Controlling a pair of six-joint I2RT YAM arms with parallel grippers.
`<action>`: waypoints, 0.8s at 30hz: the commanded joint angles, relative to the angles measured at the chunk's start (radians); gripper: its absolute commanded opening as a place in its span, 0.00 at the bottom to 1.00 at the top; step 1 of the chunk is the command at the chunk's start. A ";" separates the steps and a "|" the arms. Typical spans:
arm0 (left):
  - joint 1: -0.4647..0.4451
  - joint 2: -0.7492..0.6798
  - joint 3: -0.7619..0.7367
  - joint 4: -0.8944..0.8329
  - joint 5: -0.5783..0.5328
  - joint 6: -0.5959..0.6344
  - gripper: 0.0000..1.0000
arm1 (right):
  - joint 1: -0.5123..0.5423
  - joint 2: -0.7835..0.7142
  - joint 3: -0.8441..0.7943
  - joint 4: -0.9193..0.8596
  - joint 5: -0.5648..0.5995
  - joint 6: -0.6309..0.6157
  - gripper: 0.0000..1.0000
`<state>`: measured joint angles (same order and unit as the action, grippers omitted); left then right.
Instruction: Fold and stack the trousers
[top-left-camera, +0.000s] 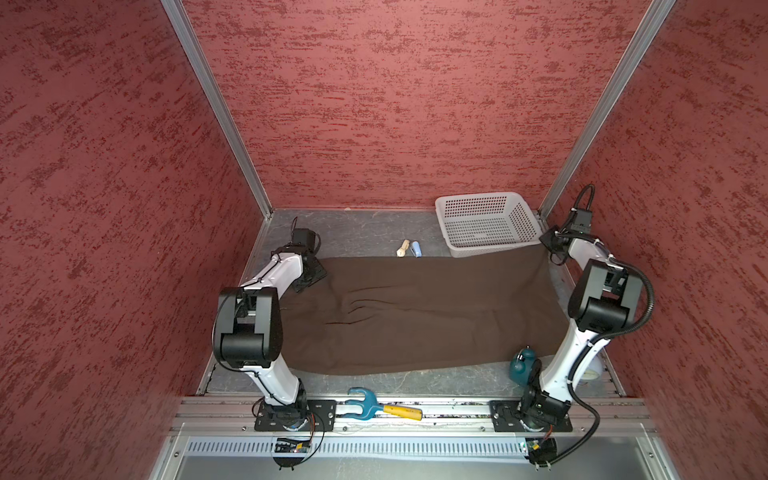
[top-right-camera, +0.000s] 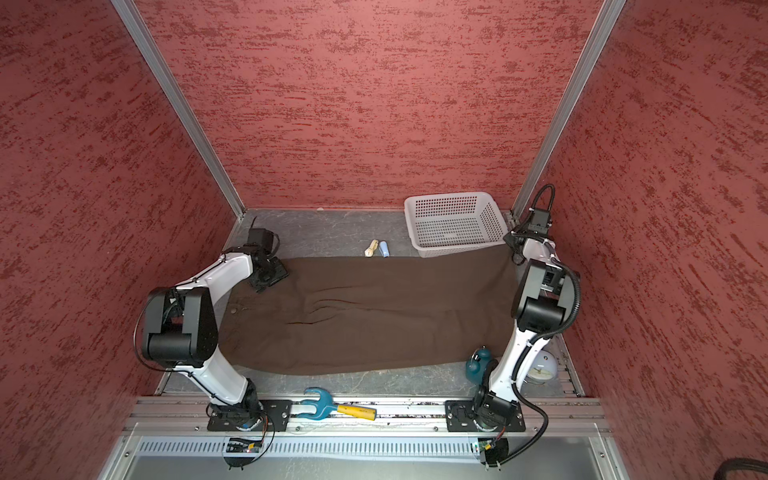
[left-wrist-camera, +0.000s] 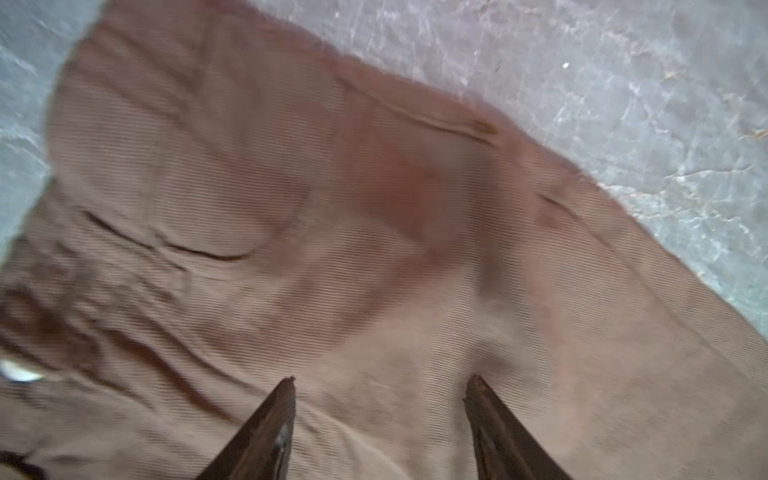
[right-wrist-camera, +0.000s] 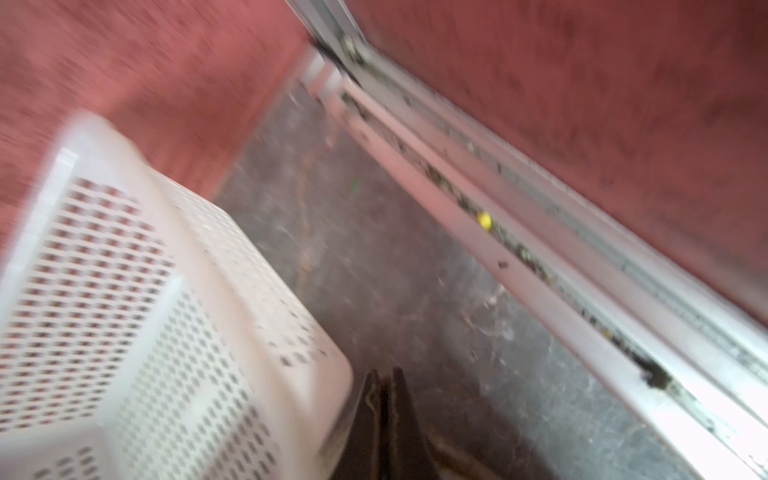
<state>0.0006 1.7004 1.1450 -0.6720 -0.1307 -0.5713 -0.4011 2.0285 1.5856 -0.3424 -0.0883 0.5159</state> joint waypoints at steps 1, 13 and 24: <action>-0.003 0.016 -0.014 0.011 0.012 -0.013 0.66 | -0.007 -0.019 0.045 0.010 0.061 0.005 0.00; -0.006 -0.003 -0.037 -0.026 -0.047 -0.017 0.65 | -0.008 0.080 0.154 0.049 0.045 -0.020 0.00; 0.051 -0.100 -0.145 -0.094 -0.087 -0.067 0.74 | -0.009 0.064 0.069 0.054 0.034 -0.031 0.17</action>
<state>0.0338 1.6447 1.0122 -0.7372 -0.1905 -0.6186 -0.4015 2.1441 1.7088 -0.3145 -0.0742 0.4896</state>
